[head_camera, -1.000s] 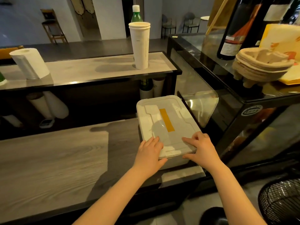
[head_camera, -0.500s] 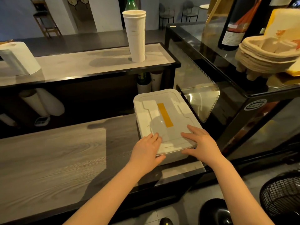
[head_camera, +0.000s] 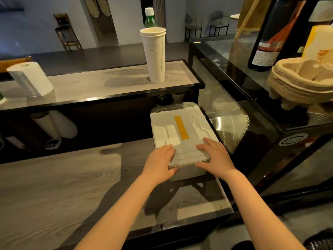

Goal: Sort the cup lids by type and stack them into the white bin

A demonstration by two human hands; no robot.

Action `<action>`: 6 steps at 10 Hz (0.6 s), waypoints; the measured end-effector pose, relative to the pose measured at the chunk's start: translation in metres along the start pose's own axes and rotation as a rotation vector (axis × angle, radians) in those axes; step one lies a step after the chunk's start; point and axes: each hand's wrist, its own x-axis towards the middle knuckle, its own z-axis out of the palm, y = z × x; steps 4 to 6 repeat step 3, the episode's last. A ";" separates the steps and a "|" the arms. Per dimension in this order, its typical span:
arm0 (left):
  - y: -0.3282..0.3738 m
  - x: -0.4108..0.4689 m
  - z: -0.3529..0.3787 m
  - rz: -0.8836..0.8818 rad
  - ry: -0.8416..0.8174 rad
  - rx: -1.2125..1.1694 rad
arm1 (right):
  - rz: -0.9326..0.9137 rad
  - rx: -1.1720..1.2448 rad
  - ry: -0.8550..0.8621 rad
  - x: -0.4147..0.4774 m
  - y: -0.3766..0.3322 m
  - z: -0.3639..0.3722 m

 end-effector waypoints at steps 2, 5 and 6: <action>-0.007 0.008 -0.003 0.002 -0.013 0.006 | -0.033 -0.096 -0.050 0.018 -0.004 -0.006; -0.010 0.007 -0.012 0.005 -0.025 -0.066 | -0.036 -0.101 -0.066 0.022 -0.012 -0.011; -0.010 0.007 -0.012 0.005 -0.025 -0.066 | -0.036 -0.101 -0.066 0.022 -0.012 -0.011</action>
